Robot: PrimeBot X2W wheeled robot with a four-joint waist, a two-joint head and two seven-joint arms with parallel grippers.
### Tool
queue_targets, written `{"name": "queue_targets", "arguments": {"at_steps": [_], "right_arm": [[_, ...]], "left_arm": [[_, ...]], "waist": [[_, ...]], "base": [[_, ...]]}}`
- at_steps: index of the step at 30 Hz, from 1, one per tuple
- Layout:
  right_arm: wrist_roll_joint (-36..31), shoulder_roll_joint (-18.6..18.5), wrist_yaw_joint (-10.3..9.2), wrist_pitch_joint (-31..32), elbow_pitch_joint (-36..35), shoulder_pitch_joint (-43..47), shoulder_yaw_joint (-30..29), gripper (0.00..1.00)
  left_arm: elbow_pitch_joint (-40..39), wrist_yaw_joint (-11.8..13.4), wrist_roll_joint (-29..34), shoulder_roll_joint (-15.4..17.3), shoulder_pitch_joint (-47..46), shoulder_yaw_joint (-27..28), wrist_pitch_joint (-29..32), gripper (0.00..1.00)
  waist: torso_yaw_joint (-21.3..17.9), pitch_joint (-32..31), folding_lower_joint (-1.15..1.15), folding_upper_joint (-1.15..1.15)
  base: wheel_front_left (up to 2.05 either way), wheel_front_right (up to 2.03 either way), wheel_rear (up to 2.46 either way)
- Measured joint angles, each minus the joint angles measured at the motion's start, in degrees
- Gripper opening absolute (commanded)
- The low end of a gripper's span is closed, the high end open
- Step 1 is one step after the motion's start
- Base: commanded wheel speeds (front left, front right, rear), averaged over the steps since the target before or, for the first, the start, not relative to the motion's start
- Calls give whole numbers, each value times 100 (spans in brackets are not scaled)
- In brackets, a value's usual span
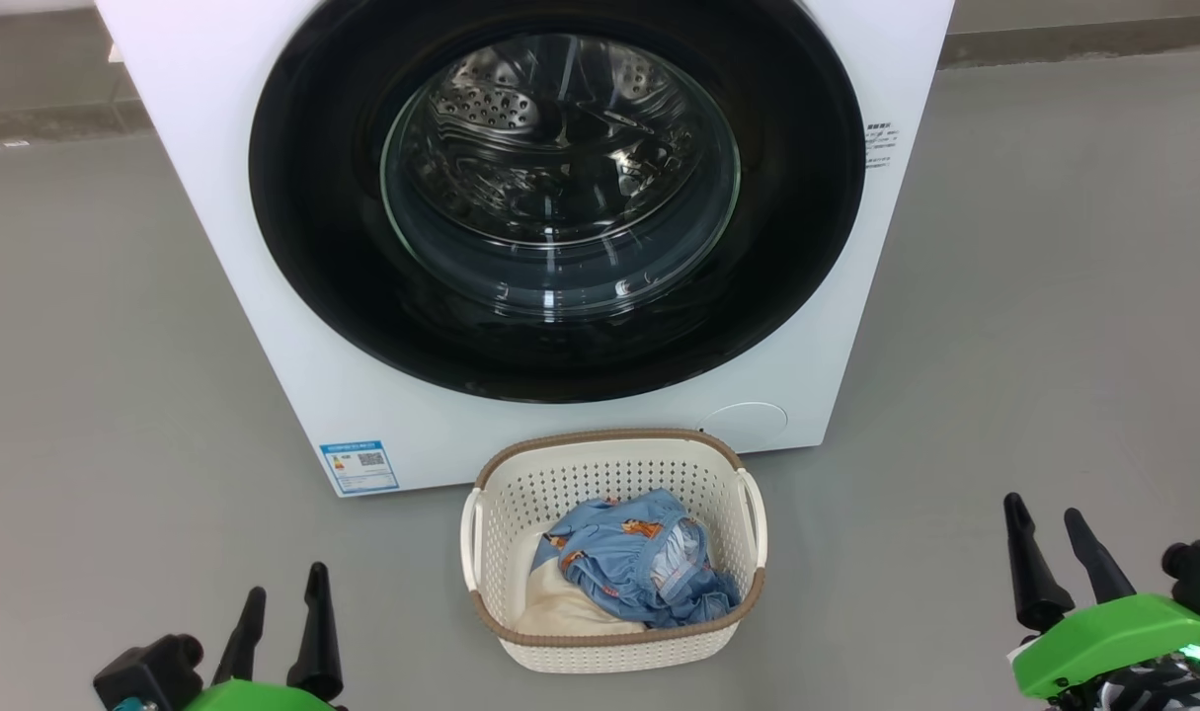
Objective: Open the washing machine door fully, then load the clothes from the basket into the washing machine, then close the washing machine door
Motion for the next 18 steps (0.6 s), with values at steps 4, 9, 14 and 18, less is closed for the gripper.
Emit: {"name": "queue_targets", "arguments": {"at_steps": [4,9,14,18], "right_arm": [[-232,1,0,0,-81,0,68,100],[-527,-1,0,-19,-151,1,101,100],[-824,-47,1,-19,-164,1,254,100],[-1132,-79,1,-24,-202,1,289,100]], "left_arm": [[0,32,259,3,-16,-47,-78,100],[13,57,517,4,-72,-88,-152,100],[45,80,778,5,-72,-140,-242,100],[90,100,1010,7,-74,-160,-302,100]], "waist": [[3,1,0,0],[16,-1,0,0],[27,-7,0,0],[32,-13,0,0]], "base": [[0,0,0],[0,0,0],[0,0,0],[0,0,0]]}}
